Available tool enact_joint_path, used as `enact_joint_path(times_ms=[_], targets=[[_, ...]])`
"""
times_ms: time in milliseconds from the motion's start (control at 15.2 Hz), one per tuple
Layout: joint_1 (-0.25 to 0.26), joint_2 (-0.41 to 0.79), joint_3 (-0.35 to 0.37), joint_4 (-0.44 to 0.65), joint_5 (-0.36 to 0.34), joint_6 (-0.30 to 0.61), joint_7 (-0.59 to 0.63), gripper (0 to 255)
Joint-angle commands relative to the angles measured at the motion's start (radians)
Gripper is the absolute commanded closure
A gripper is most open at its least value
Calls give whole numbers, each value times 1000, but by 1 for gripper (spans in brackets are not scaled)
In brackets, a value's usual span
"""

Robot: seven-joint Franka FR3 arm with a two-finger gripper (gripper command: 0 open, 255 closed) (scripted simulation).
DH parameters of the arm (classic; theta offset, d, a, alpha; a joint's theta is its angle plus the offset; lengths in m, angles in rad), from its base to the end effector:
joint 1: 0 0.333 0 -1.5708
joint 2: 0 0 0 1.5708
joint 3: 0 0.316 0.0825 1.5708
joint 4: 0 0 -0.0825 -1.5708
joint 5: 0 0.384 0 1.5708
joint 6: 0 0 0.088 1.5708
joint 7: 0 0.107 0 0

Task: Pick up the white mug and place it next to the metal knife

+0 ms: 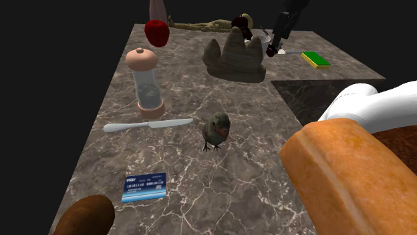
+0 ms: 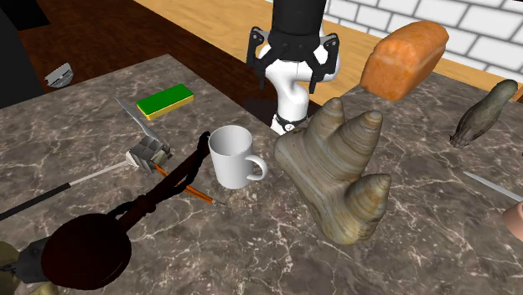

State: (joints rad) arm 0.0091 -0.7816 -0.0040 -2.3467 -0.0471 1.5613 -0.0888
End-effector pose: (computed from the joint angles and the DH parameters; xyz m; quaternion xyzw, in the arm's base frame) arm 0.3071 -0.0039 0.5929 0.9986 0.0473 -0.0028 0.0220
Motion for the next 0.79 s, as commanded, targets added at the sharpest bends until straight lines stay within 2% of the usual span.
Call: enact_joint_path(times_ms=[0,726], targets=[[0,0,0,0,0,0,0,0],[-119,248,-139,93,-18,266,62,0]])
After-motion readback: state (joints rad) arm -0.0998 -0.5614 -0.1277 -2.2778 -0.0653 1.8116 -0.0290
